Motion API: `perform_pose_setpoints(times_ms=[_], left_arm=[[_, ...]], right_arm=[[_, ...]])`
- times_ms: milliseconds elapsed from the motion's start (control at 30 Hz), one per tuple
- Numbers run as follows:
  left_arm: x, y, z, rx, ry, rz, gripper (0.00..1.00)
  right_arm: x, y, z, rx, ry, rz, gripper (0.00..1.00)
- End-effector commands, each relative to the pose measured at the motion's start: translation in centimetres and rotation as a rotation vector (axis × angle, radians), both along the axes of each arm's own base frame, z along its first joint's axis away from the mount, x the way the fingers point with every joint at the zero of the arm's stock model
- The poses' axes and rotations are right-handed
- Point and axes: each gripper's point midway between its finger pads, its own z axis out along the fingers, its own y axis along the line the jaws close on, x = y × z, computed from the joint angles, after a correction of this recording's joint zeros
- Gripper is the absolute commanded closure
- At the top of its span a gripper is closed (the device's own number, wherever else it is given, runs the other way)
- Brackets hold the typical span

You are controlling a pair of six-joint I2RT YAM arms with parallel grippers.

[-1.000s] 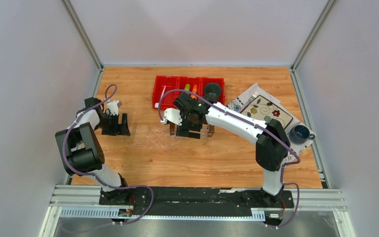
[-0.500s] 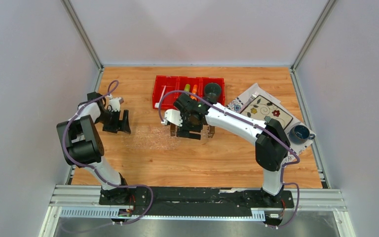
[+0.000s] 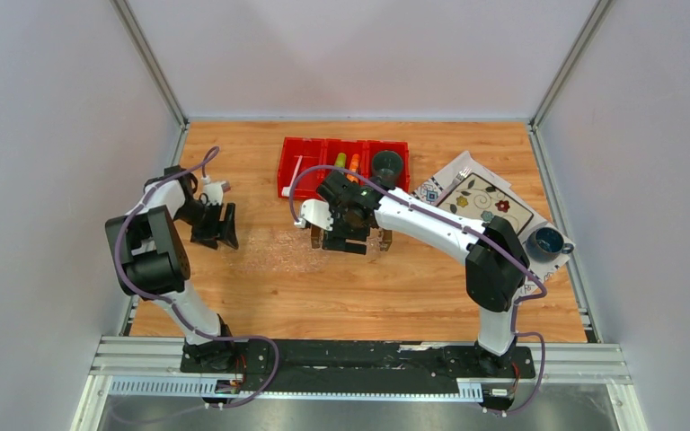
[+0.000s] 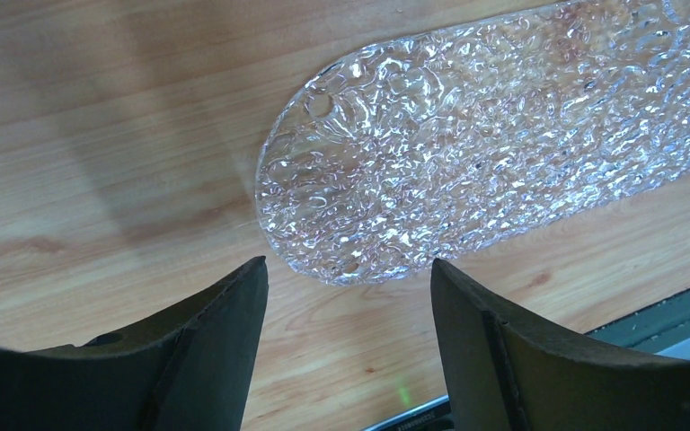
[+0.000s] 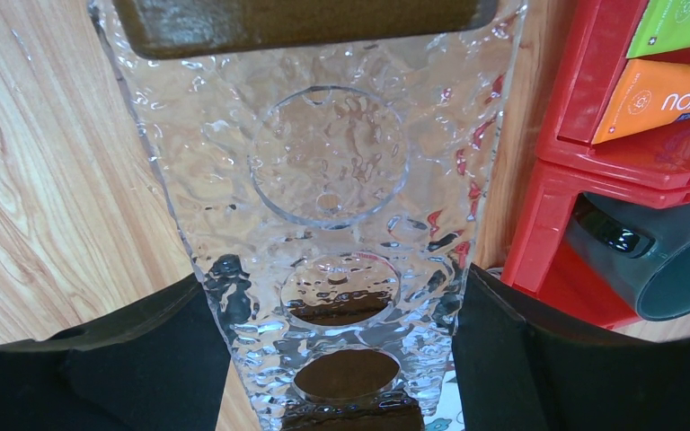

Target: Prepare toiletry sets of a toothbrush and toothpaste on the tray

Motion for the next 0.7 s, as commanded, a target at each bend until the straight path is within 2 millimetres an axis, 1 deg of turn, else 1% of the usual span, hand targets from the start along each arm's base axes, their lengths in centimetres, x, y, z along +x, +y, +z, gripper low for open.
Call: perform_pose_setpoints(times_ms=[0,167,333,533,667], left_arm=[[0.1,-0.7,0.2,-0.047,0.043,0.024,0.26],[0.3,-0.4,-0.6,-0.032,0.064,0.049,0.26],[0.6,-0.3,-0.6,-0.029,0.068,0.065,0.26],[0.7,-0.9,-0.6,-0.032,0.084,0.067,0.27],[0.7,-1.8,-0.8,-0.034,0.093,0.052,0.27]], right_arm=[[0.8,0.9,3.3,0.083,-0.085,0.001,0.61],[0.7,0.8,3.3,0.083,-0.083,0.0,0.61],[0.7,0.7,3.4,0.082,-0.085,-0.001,0.61],[0.9,0.9,3.5,0.085,-0.091,-0.003,0.61],[0.9,0.9,3.4,0.084,-0.09,-0.004,0.61]])
